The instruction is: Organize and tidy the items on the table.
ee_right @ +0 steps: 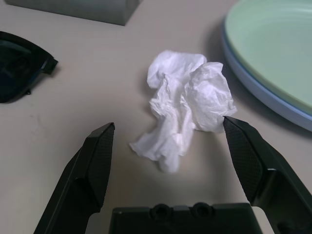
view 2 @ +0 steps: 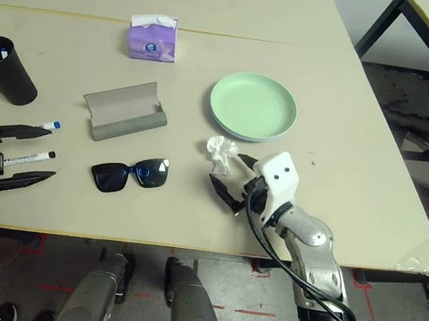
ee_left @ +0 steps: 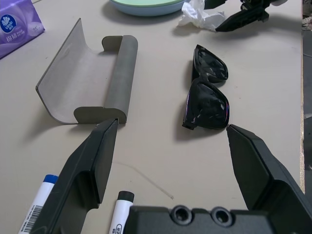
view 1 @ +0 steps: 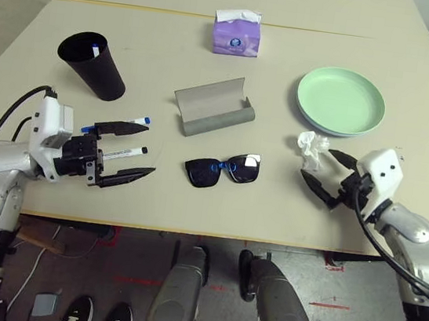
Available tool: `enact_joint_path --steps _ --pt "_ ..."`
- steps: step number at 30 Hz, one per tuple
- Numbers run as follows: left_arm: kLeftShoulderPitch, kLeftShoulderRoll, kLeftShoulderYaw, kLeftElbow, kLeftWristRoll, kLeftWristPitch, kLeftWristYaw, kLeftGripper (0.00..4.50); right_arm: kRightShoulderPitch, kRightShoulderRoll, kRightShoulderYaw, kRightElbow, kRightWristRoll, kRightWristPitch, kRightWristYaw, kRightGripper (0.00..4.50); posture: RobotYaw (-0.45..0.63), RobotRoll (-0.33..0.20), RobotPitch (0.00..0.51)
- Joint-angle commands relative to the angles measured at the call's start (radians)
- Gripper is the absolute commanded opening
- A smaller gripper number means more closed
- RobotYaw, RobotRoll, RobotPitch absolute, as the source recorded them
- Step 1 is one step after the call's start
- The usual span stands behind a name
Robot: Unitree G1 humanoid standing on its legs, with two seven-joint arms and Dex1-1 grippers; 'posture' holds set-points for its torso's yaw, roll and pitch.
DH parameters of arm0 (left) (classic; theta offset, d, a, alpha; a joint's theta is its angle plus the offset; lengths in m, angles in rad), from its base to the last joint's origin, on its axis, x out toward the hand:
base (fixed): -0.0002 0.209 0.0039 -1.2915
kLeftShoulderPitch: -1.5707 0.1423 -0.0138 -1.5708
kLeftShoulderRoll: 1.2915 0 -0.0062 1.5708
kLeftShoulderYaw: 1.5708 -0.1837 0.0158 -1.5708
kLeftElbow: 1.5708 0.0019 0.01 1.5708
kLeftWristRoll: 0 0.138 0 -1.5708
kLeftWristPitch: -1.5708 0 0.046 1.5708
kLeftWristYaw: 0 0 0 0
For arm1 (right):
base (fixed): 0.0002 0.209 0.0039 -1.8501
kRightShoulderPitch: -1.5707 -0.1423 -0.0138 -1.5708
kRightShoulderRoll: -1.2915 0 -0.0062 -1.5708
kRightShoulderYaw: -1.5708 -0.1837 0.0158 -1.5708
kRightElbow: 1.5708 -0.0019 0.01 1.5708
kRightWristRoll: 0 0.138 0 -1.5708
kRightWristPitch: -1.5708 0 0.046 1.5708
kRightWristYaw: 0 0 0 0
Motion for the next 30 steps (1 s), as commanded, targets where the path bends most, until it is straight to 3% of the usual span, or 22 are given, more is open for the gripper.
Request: enact_joint_path --steps 1,6,8,11,19,27,30 --pt "0.01 -0.007 -0.008 -0.032 -0.005 0.003 0.001 4.5 -0.003 0.007 0.039 0.033 -0.027 -0.019 -0.002 4.47 0.04 0.0 0.247" --pt "0.017 -0.01 -0.005 -0.048 -0.009 0.009 0.008 4.5 -0.027 0.015 0.055 0.063 -0.025 -0.028 -0.001 4.47 0.04 0.0 0.247" --pt "0.019 -0.01 -0.004 -0.052 -0.012 0.01 0.01 4.5 -0.036 0.018 0.058 0.07 -0.02 -0.032 0.003 4.1 0.04 0.0 0.248" --pt "0.021 -0.011 -0.004 -0.062 -0.015 0.013 0.016 4.5 -0.048 0.022 0.056 0.076 -0.01 -0.034 0.008 3.15 0.05 0.0 0.249" --pt "0.03 -0.02 -0.006 -0.089 -0.024 0.019 0.032 4.5 -0.052 0.027 0.054 0.068 0.0 -0.029 0.026 0.1 0.05 0.0 0.249" --pt "0.028 -0.025 -0.012 -0.089 -0.027 0.021 0.034 4.5 -0.085 0.028 0.023 0.042 0.038 0.005 0.024 0.04 0.04 0.0 0.254" --pt "0.027 -0.027 -0.012 -0.087 -0.025 0.023 0.033 4.5 -0.175 0.013 -0.014 0.015 0.079 0.062 0.012 0.04 0.04 0.0 0.257"
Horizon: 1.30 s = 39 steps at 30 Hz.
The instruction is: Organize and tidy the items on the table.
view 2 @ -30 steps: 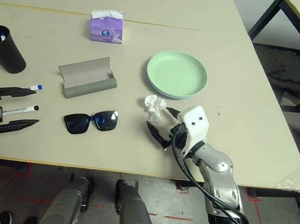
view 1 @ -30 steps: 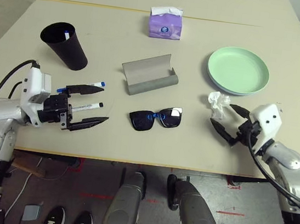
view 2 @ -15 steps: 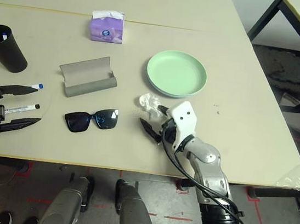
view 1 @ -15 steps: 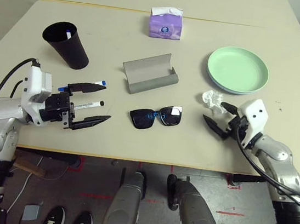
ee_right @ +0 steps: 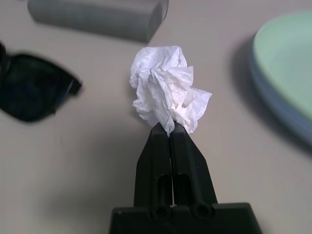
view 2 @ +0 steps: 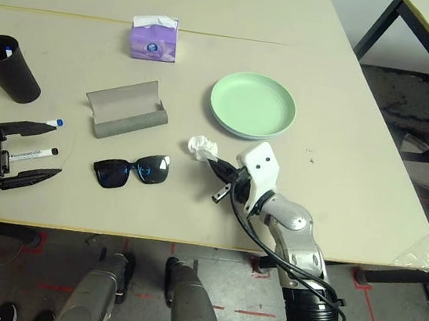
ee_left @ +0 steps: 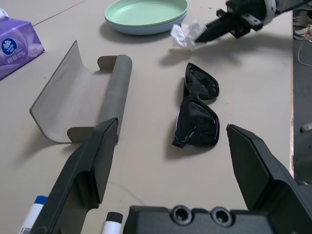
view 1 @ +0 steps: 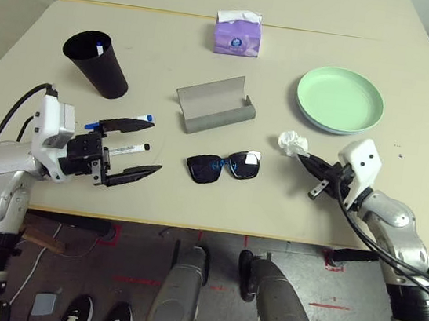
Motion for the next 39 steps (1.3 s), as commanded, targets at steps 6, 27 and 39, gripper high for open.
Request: enact_joint_path --steps 6,27,39 --pt "0.006 -0.005 -0.01 -0.002 0.007 0.004 0.001 4.5 -0.317 -0.071 -0.114 0.062 0.075 0.125 -0.035 0.04 0.04 0.0 0.257" --pt "0.061 -0.01 0.014 -0.039 0.005 -0.007 0.049 4.5 -0.539 -0.194 -0.069 0.538 -0.117 0.059 -0.009 2.94 0.07 0.0 0.247" --pt "-0.011 0.016 -0.013 0.06 0.005 -0.022 -0.057 4.5 -0.383 -0.419 -0.112 -0.353 0.17 0.949 0.029 4.48 -0.03 0.0 0.249"
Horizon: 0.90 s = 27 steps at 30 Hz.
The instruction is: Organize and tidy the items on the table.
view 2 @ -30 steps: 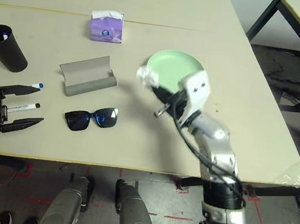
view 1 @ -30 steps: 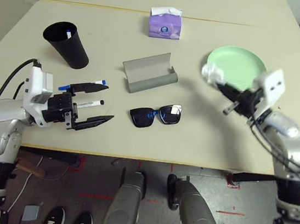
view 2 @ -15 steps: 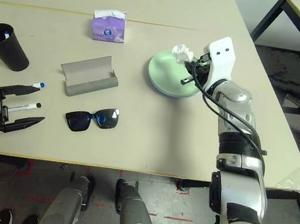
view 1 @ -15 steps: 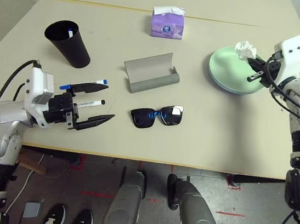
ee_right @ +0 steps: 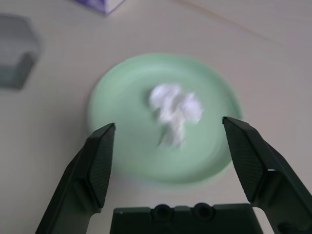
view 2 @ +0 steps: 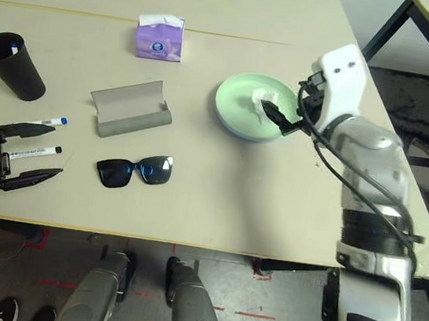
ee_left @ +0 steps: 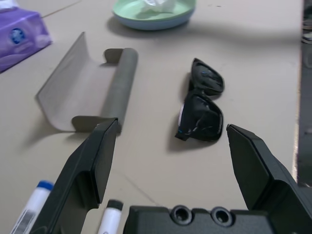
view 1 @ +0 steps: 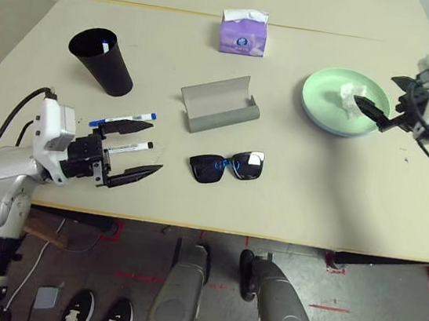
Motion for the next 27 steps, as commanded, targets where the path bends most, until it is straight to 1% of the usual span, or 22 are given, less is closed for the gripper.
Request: enact_joint_path --steps 1,3,5,7,8,9,12,13,15,18,20,22,27 --pt "-0.011 0.021 -0.01 0.037 0.004 -0.01 -0.053 4.5 -0.037 -0.034 0.091 -0.175 0.075 0.181 0.011 4.48 -0.03 0.0 0.25" --pt "-0.017 0.03 -0.009 0.056 0.003 -0.013 -0.08 4.5 -0.106 -0.048 0.202 -0.221 0.074 0.218 0.016 4.48 -0.03 0.0 0.252" --pt "-0.016 0.037 -0.009 0.068 0.007 -0.021 -0.102 4.5 -0.213 -0.033 0.323 -0.235 0.079 0.295 0.013 4.48 -0.02 0.0 0.254" --pt "-0.008 0.041 -0.003 0.073 0.007 -0.026 -0.116 4.5 -0.349 -0.019 0.462 -0.232 0.087 0.377 0.026 4.48 -0.02 0.0 0.252" --pt "-0.008 0.041 -0.003 0.074 0.008 -0.028 -0.118 4.5 -0.389 -0.019 0.505 -0.228 0.09 0.398 0.032 4.48 -0.02 0.0 0.253" --pt "-0.007 0.041 -0.001 0.077 0.009 -0.03 -0.118 4.5 -0.429 -0.023 0.557 -0.225 0.086 0.394 0.047 4.48 -0.02 0.0 0.251" --pt "0.01 0.039 0.009 0.088 0.014 -0.044 -0.119 4.5 -0.539 0.018 0.688 -0.181 0.069 0.385 0.065 4.48 -0.01 0.0 0.248" --pt "0.012 0.038 0.009 0.089 0.015 -0.046 -0.118 4.5 -0.556 0.027 0.708 -0.167 0.065 0.384 0.066 4.48 -0.01 0.0 0.249" --pt "0.018 0.041 0.015 0.097 0.016 -0.056 -0.119 4.5 -0.609 0.089 0.751 -0.134 0.066 0.384 0.069 4.48 -0.01 0.0 0.248" --pt "0.015 0.046 0.019 0.118 0.022 -0.072 -0.119 4.5 -0.657 0.149 0.828 -0.094 0.05 0.347 0.083 4.48 0.01 0.0 0.246" --pt "0.009 0.051 0.024 0.134 0.025 -0.081 -0.117 4.5 -0.676 0.181 0.878 -0.063 0.029 0.321 0.086 4.48 0.02 0.0 0.248" --pt "0.003 0.055 0.025 0.147 0.026 -0.087 -0.116 4.5 -0.69 0.204 0.904 -0.042 0.02 0.309 0.094 4.48 0.02 0.0 0.248" --pt "-0.008 0.06 0.021 0.178 0.03 -0.107 -0.121 4.5 -0.702 0.248 0.992 -0.045 -0.007 0.26 0.128 4.48 0.02 0.0 0.246"
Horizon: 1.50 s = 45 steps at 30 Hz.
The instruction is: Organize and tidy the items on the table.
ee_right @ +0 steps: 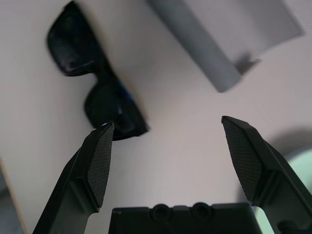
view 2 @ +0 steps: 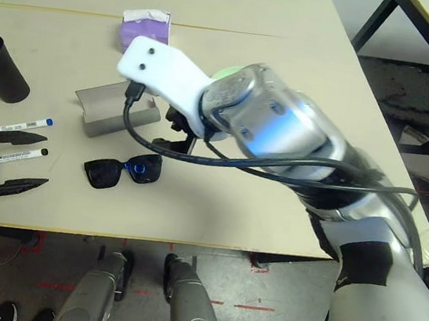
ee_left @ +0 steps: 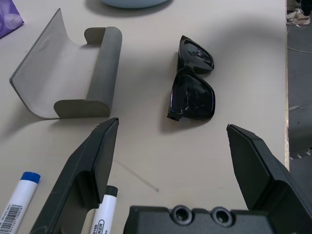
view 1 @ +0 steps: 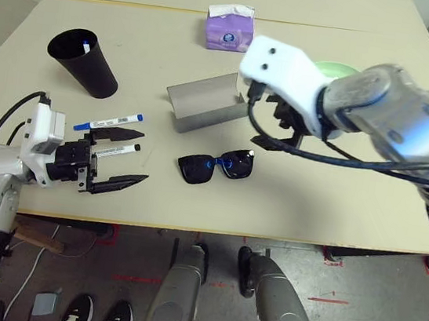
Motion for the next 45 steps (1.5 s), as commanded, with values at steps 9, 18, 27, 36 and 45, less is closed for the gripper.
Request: enact_joint_path --steps 9,18,27,36,45 --pt "-0.059 0.004 -0.014 0.1 0.04 -0.054 -0.03 4.5 -0.007 0.166 0.166 0.104 -0.13 -0.153 0.032 4.48 0.0 0.0 0.246" --pt "-0.062 0.001 -0.008 0.113 0.038 -0.069 -0.04 4.5 0.083 0.277 0.228 0.275 -0.269 -0.328 0.03 4.48 0.02 0.0 0.254" --pt "-0.027 0.001 0.004 0.093 0.03 -0.073 -0.033 4.5 0.172 0.289 0.234 0.355 -0.394 -0.439 0.064 4.48 0.04 0.0 0.253" --pt "-0.019 -0.014 -0.006 0.091 0.034 -0.086 -0.028 4.5 0.176 0.295 0.206 0.359 -0.461 -0.462 0.127 4.48 0.03 0.0 0.241" --pt "-0.028 -0.023 -0.014 0.102 0.038 -0.095 -0.03 4.5 0.169 0.288 0.183 0.334 -0.494 -0.457 0.198 4.48 0.02 0.0 0.233"
